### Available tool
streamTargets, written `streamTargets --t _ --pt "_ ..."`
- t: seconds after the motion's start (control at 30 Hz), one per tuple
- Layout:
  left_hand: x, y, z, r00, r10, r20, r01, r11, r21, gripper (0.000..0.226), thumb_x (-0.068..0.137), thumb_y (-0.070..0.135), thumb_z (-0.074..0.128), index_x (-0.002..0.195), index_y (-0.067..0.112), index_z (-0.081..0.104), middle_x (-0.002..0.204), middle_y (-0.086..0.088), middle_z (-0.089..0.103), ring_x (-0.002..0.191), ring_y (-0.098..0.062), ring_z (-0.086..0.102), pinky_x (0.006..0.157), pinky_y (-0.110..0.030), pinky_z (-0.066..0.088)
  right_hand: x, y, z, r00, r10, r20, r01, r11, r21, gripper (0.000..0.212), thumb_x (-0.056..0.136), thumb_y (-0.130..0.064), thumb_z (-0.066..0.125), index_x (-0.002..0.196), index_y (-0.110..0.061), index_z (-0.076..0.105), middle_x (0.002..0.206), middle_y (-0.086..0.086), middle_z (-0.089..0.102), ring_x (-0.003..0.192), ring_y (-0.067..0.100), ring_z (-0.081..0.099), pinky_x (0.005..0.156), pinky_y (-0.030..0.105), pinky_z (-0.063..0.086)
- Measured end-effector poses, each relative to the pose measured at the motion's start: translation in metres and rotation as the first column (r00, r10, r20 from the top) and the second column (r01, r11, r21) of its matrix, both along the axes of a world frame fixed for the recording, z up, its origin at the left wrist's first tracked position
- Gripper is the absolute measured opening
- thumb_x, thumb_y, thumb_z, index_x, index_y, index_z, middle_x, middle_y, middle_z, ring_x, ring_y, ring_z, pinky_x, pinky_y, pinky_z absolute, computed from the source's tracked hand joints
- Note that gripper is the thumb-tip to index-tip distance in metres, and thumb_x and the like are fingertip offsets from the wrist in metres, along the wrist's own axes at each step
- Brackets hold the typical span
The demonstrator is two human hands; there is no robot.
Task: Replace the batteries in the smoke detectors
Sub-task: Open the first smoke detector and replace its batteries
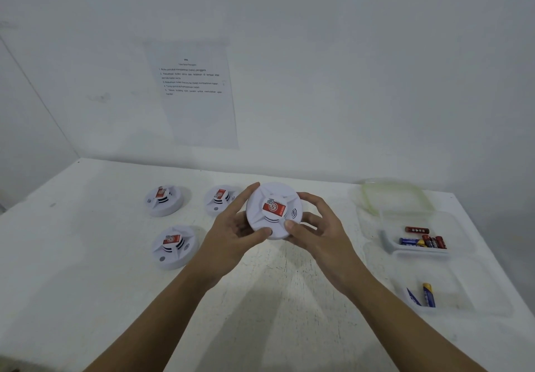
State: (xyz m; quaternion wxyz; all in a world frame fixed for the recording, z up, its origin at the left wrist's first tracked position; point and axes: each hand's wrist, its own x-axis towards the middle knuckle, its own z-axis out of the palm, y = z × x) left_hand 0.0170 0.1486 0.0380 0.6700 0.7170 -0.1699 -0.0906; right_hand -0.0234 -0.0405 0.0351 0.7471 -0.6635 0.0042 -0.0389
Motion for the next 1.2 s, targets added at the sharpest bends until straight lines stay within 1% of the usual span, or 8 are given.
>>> streamTargets --t 0.1,0.2,0.3,0.43,0.6,0.8,0.9,1.2 --pt "0.001 0.001 0.001 1.000 0.000 0.007 0.000 1.000 0.012 0.073 0.089 0.001 0.071 0.145 0.038 0.041 0.136 0.005 0.064 0.120 -0.015 0.066 0.098 -0.034 0.057 -0.001 0.000 -0.001 1.000 0.001 0.003 -0.001 1.000 0.024 0.047 0.090 -0.015 0.073 0.130 -0.032 0.055 0.117 0.003 0.072 0.102 0.021 0.073 0.080 0.030 0.061" --pt "0.000 0.002 0.002 1.000 0.006 0.012 -0.006 1.000 0.016 0.069 0.091 0.005 0.070 0.143 0.040 0.041 0.131 0.010 0.067 0.119 -0.012 0.066 0.092 -0.027 0.058 0.000 0.000 0.000 1.000 0.000 0.013 -0.001 0.999 0.040 0.048 0.090 -0.014 0.073 0.131 -0.030 0.055 0.118 0.003 0.071 0.104 0.023 0.072 0.081 0.032 0.061" --pt "0.000 0.005 0.001 1.000 0.011 0.011 -0.011 1.000 -0.001 0.062 0.091 0.008 0.070 0.140 0.036 0.045 0.124 0.006 0.072 0.116 -0.013 0.068 0.095 -0.027 0.057 0.001 0.000 -0.001 1.000 -0.014 0.023 0.013 0.999 0.049 0.049 0.088 -0.014 0.075 0.130 -0.030 0.056 0.120 0.003 0.071 0.106 0.024 0.071 0.082 0.034 0.061" --pt "0.001 0.012 -0.006 0.999 -0.027 0.043 0.025 0.999 0.042 0.078 0.082 0.009 0.080 0.146 0.033 0.042 0.127 0.001 0.070 0.113 -0.024 0.068 0.091 -0.036 0.059 0.000 -0.002 -0.005 1.000 0.010 0.019 -0.012 0.997 0.076 0.052 0.088 -0.014 0.076 0.132 -0.032 0.056 0.122 0.004 0.070 0.109 0.026 0.070 0.088 0.042 0.060" --pt "0.002 0.015 -0.016 0.993 0.002 0.120 -0.022 0.986 0.167 0.089 0.075 0.020 0.088 0.146 0.042 0.039 0.129 0.012 0.065 0.107 -0.018 0.065 0.076 -0.028 0.058 -0.002 -0.001 -0.010 0.997 0.072 0.018 -0.073 0.994 0.076 0.055 0.087 -0.010 0.075 0.132 -0.035 0.056 0.122 0.005 0.070 0.112 0.029 0.068 0.090 0.045 0.059" --pt "0.003 0.018 -0.015 0.986 -0.003 0.165 -0.037 0.971 0.235 0.092 0.071 0.031 0.091 0.145 0.046 0.038 0.130 0.020 0.061 0.107 -0.017 0.065 0.079 -0.033 0.062 -0.003 -0.003 -0.005 0.993 0.107 0.045 -0.103 0.992 -0.077 0.070 0.076 -0.007 0.085 0.131 -0.037 0.054 0.120 -0.004 0.070 0.110 0.020 0.068 0.082 0.032 0.060" --pt "0.002 0.016 -0.013 0.982 -0.013 0.186 -0.033 0.970 0.241 0.091 0.067 0.035 0.091 0.142 0.045 0.041 0.131 0.025 0.059 0.111 -0.015 0.063 0.080 -0.032 0.062 -0.002 -0.004 -0.005 0.992 0.114 0.055 -0.105 0.983 -0.148 0.077 0.072 -0.007 0.088 0.133 -0.037 0.053 0.120 -0.004 0.069 0.111 0.021 0.067 0.084 0.035 0.061" --pt "0.004 0.017 -0.012 0.978 -0.070 0.198 0.013 0.962 0.274 0.092 0.068 0.034 0.092 0.144 0.041 0.041 0.133 0.018 0.060 0.108 -0.017 0.064 0.077 -0.032 0.061 -0.004 -0.011 -0.002 0.987 0.140 0.083 -0.113 0.957 -0.267 0.078 0.072 -0.013 0.089 0.136 -0.037 0.051 0.120 -0.004 0.069 0.110 0.021 0.065 0.084 0.043 0.061"
